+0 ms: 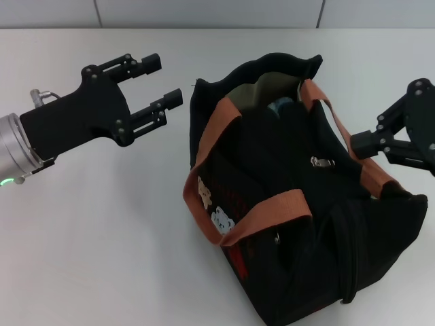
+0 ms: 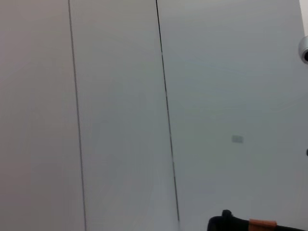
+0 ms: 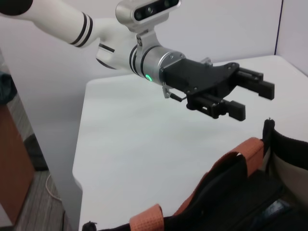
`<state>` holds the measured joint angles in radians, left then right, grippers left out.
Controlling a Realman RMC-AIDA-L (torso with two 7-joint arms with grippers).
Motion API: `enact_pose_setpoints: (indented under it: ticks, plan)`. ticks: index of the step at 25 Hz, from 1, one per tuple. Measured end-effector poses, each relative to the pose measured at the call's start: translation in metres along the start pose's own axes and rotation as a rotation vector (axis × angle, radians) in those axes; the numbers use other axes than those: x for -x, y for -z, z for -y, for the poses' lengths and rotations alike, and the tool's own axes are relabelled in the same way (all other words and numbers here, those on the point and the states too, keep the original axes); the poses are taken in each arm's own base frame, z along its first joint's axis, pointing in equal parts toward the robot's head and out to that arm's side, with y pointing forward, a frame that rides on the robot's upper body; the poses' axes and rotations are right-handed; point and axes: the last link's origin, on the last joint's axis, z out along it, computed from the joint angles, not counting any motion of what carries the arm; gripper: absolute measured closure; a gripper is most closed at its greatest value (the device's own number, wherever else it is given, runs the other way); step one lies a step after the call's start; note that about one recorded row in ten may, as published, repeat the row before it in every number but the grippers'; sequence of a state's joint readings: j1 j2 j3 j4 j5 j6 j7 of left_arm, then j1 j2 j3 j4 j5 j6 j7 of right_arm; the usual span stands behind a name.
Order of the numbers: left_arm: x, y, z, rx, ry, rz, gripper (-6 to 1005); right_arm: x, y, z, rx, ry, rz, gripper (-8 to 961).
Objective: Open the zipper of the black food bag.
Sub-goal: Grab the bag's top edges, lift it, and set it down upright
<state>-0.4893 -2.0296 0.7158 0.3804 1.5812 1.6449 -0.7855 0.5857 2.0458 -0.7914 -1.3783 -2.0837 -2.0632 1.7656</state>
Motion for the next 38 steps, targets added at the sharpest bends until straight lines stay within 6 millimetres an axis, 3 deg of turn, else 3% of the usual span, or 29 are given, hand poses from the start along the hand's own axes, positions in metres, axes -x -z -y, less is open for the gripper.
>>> enact_pose_setpoints:
  ticks: [5, 15, 21, 30, 35, 38]
  plan:
    - [-0.002, -0.004, 0.001, 0.021, 0.015, 0.01, 393, -0.001, 0.002, -0.001, -0.006, -0.005, 0.009, 934]
    - [0.008, -0.045, -0.01, 0.154, -0.026, 0.104, 405, -0.002, 0.003, -0.001, -0.007, -0.012, 0.009, 896]
    - [0.008, -0.05, -0.013, 0.165, -0.075, 0.102, 624, -0.001, 0.008, 0.003, -0.029, -0.058, -0.001, 872]
    - [0.005, -0.05, -0.015, 0.159, -0.082, 0.069, 790, 0.022, 0.009, 0.006, 0.007, -0.032, -0.068, 838]
    - [0.005, -0.049, -0.014, 0.153, -0.085, 0.063, 892, 0.029, -0.004, 0.006, 0.068, 0.016, -0.172, 664]
    - [0.004, -0.05, -0.014, 0.153, -0.087, 0.062, 893, 0.031, -0.009, 0.005, 0.087, 0.039, -0.208, 641]
